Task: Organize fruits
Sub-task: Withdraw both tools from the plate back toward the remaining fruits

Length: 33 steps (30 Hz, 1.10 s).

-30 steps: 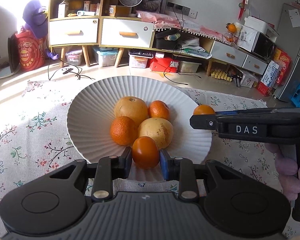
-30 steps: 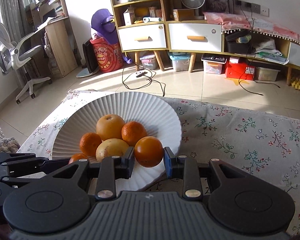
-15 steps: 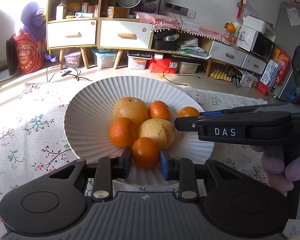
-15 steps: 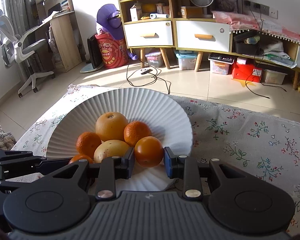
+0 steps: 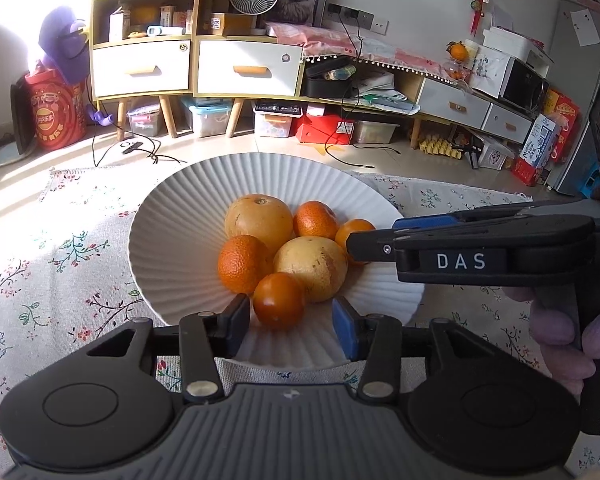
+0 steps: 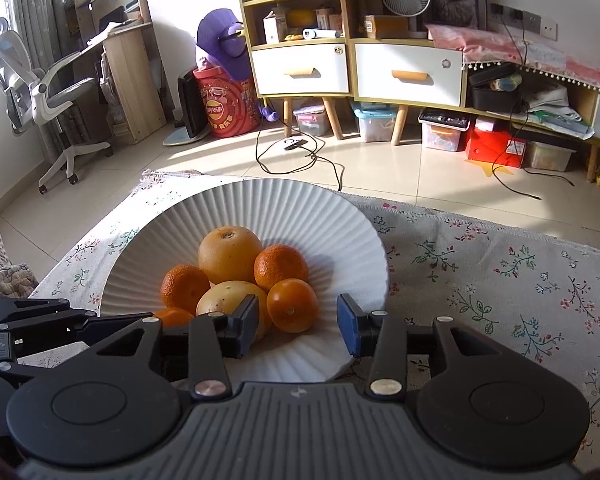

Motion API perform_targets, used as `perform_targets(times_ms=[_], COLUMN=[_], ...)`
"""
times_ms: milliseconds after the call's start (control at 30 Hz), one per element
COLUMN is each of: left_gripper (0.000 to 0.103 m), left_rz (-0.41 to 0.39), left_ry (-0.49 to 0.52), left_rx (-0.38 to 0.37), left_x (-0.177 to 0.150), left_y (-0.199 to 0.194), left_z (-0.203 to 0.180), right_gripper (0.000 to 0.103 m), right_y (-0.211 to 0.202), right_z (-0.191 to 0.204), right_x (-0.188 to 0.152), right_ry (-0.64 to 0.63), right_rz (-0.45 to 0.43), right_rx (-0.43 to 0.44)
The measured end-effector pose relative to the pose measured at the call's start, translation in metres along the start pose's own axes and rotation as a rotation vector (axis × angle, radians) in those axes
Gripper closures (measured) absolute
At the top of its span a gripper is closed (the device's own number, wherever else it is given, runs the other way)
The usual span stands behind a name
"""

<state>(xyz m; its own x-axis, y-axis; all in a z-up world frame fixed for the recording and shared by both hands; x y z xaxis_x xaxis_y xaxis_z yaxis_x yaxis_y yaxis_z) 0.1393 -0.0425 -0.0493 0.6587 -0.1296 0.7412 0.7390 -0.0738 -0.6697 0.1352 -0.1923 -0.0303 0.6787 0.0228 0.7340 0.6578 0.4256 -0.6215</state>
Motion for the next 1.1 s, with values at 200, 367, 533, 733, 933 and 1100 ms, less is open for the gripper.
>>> perform_targets(times_ms=[200, 367, 533, 733, 933, 1100], left_gripper=[0.052, 0.038, 0.027, 0.018, 0.011, 0.011], left_rz=[0.004, -0.008, -0.024, -0.033, -0.030, -0.011], left_ry=[0.002, 0.013, 0.028, 0.026, 0.040, 0.076], left_rx=[0.001, 0.007, 0.017, 0.037, 0.059, 0.096], left_x=[0.000, -0.004, -0.005, -0.006, -0.006, -0.009], left_y=[-0.006, -0.016, -0.030, -0.043, -0.054, -0.060], left_z=[0.002, 0.005, 0.009, 0.019, 0.027, 0.032], right_gripper=[0.046, 0.032, 0.022, 0.013, 0.005, 0.002], right_y=[-0.013, -0.026, -0.035, -0.044, -0.057, -0.064], right_z=[0.005, 0.009, 0.012, 0.017, 0.028, 0.032], right_x=[-0.002, -0.007, -0.009, -0.010, -0.016, -0.021], right_ry=[0.002, 0.019, 0.044, 0.075, 0.057, 0.059], right_rz=[0.003, -0.001, -0.013, -0.030, -0.047, -0.049], right_rx=[-0.015, -0.033, -0.063, -0.080, -0.118, -0.135])
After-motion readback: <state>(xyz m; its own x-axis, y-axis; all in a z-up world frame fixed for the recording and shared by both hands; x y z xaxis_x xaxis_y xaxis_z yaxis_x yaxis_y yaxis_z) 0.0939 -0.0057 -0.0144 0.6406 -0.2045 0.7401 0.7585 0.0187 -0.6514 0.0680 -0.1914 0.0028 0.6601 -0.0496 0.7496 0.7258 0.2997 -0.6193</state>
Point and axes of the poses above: each gripper's, at about its wrist camera, not at the fingertips, and y roughly the way its jaws point, z to its left, x to its top, the point moved 3 cm from there along y, roughly the way its jaws point, and after that the axes turned 15 degrees about x, right-handed, at the moved point
